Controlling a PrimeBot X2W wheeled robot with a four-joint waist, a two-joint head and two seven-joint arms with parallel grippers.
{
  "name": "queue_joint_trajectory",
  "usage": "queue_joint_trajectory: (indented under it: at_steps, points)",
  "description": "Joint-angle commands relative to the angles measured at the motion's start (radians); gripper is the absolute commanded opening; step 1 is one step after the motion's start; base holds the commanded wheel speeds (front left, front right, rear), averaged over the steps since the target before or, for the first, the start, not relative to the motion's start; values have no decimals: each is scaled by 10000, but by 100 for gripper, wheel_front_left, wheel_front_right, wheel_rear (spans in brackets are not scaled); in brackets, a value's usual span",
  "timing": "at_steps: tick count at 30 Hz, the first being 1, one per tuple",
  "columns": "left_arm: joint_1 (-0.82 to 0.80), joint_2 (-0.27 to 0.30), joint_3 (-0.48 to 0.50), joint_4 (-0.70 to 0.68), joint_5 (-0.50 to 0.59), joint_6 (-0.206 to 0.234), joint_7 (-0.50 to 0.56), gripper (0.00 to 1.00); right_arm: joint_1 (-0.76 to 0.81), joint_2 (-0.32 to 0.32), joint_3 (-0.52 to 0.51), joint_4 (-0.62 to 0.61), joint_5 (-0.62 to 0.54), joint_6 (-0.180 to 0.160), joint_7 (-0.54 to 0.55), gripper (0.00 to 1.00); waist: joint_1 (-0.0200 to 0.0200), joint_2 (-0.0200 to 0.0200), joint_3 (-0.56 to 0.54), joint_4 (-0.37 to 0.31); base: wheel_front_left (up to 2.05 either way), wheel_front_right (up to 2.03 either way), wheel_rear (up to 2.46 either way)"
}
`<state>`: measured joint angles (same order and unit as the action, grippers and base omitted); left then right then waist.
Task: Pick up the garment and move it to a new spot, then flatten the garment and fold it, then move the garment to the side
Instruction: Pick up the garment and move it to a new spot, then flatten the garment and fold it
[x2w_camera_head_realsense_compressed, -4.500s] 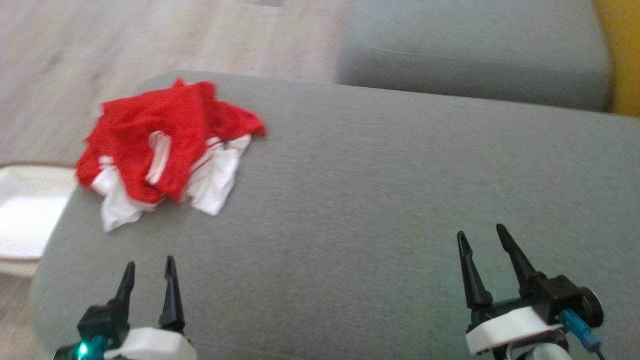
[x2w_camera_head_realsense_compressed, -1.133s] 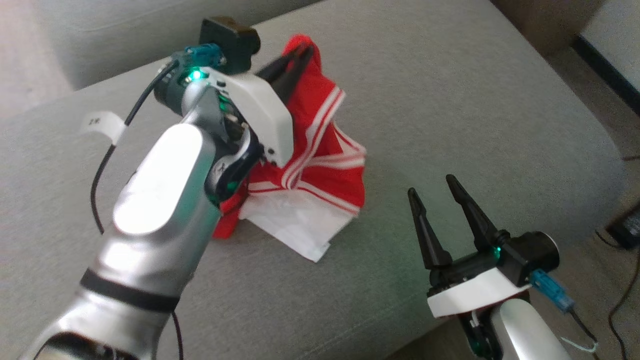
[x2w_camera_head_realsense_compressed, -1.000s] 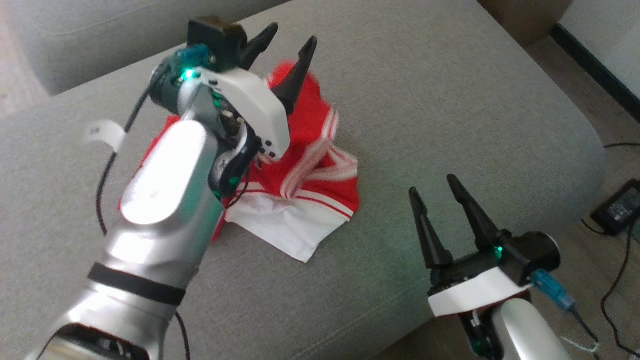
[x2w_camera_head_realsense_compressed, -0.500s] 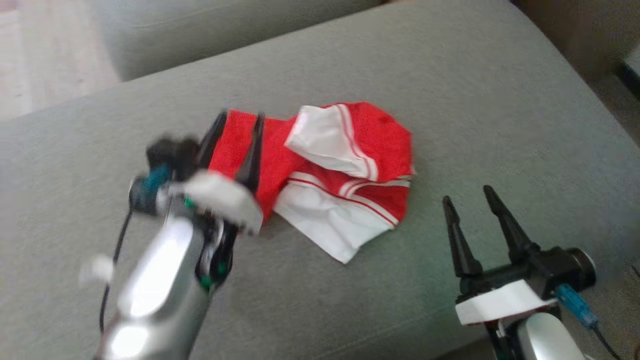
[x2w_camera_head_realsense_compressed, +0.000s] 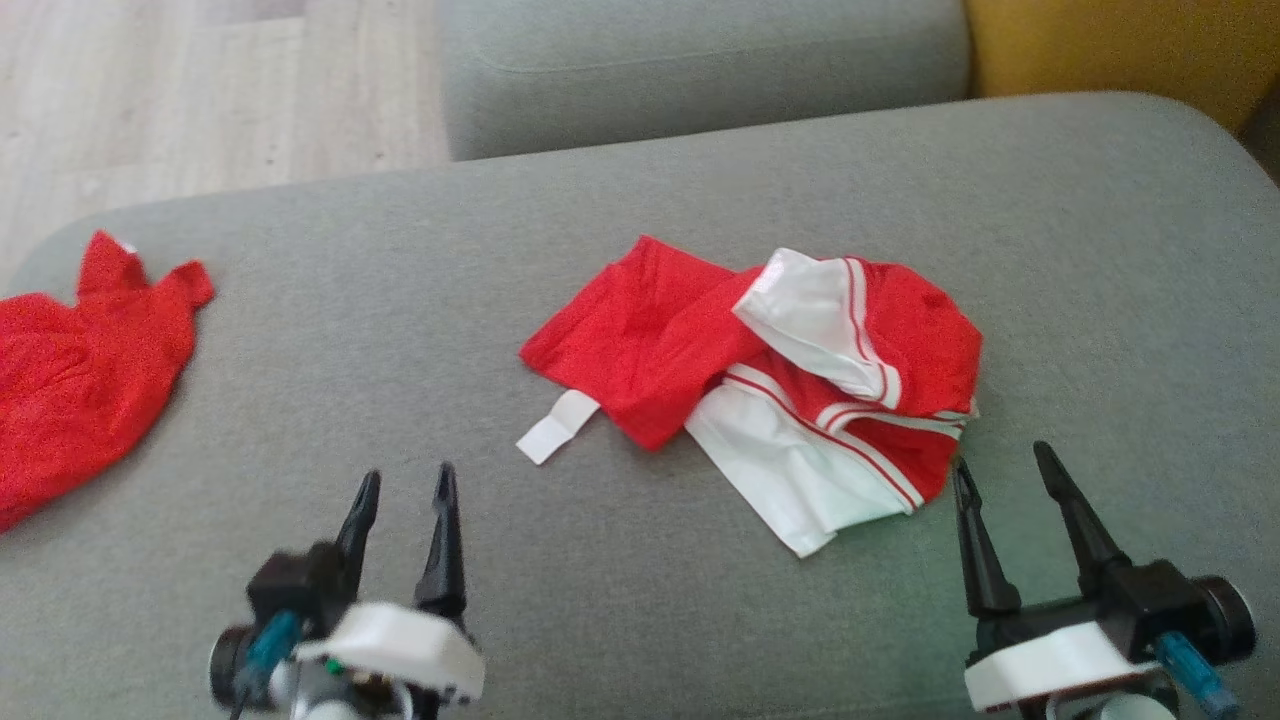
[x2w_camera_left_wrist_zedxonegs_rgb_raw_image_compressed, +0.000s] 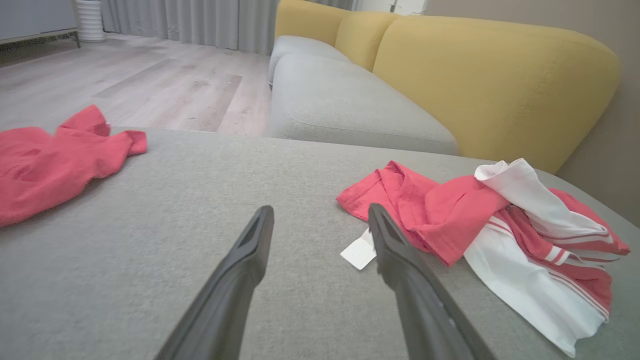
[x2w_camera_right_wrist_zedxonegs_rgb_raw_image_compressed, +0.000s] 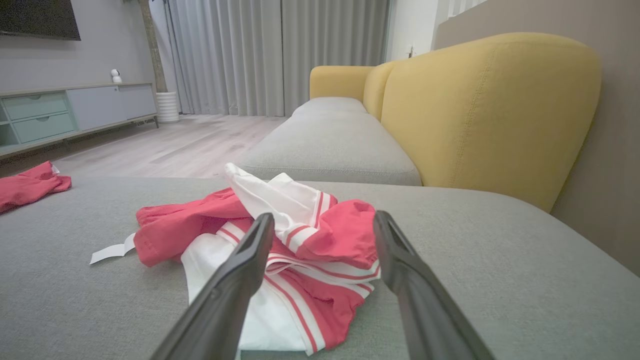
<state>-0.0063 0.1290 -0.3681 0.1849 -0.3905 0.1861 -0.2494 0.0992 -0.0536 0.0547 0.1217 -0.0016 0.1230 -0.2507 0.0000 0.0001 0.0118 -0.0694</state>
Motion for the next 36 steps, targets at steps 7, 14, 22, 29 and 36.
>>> queue_joint_trajectory:
  at_steps: [7, 14, 22, 29, 36]
  points:
    - [1253, -227, 1476, -1075, 885, -193, -122, 100, 158, 13, 47, -138, 20, 77, -111, 100, 0, -1, -320, 593, 0, 0, 0]
    - [1867, -552, 2253, -1332, 1339, -585, -123, 100, 268, 29, 142, -59, 87, 77, -111, 100, 0, -1, -374, 621, 0, 0, 0]
    - [1625, -720, 2357, -1323, 1686, -1059, -123, 100, 157, 32, 396, -38, 180, 77, -111, 100, 0, -1, -245, 362, 0, 0, 0]
    - [282, -763, 1739, -380, 1842, -1624, -123, 100, -143, 32, 606, -154, 225, 77, -111, 100, 0, -1, 322, -107, 0, 0, 0]
    - [-2240, -771, 1241, 1544, 2035, -1814, 885, 100, -660, 33, 886, -326, 356, 77, -111, 100, 0, -1, 1240, -672, 0, 0, 0]
